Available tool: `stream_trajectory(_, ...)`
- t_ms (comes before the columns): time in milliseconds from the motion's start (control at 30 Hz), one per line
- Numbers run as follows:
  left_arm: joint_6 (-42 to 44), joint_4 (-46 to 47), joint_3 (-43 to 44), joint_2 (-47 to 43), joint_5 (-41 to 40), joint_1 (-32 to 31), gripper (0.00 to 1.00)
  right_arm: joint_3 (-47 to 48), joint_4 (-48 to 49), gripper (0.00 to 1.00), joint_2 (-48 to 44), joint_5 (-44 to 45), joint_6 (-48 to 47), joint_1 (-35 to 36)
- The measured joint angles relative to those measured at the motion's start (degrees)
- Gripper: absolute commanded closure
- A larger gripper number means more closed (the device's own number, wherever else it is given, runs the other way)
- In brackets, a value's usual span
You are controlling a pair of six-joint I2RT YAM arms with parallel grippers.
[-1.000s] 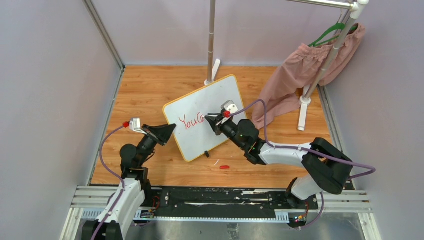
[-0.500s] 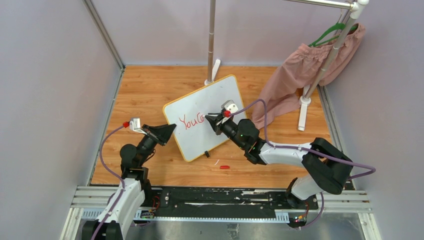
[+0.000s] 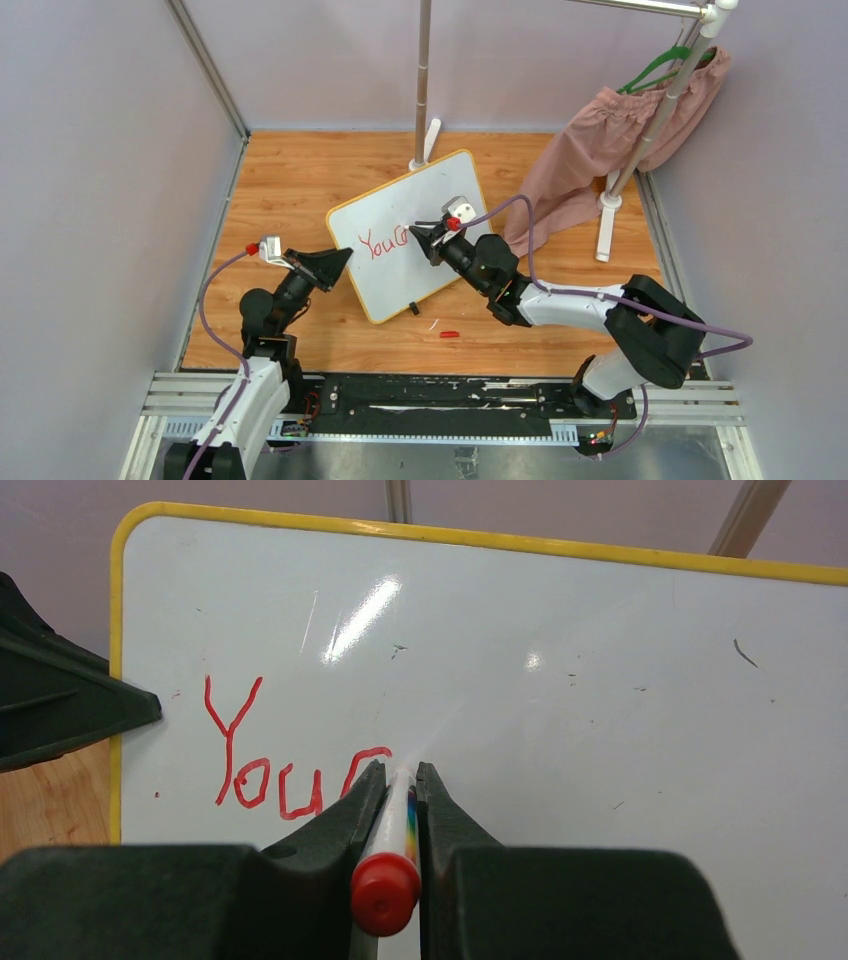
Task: Write a sentence on the whiteboard
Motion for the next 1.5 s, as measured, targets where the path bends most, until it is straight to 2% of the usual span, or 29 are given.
stream_trajectory(833, 0.0, 0.02, 0.0, -0.11, 0.02, 0.0, 1.0, -5.29, 0.48, 1.0, -2.56, 1.03, 1.07, 0.11)
stream_trajectory(1500, 0.02, 0.02, 0.0, -0.2, 0.07, 0.0, 1.0, -1.62, 0.72, 1.0, -1.29, 1.03, 0.68, 0.09)
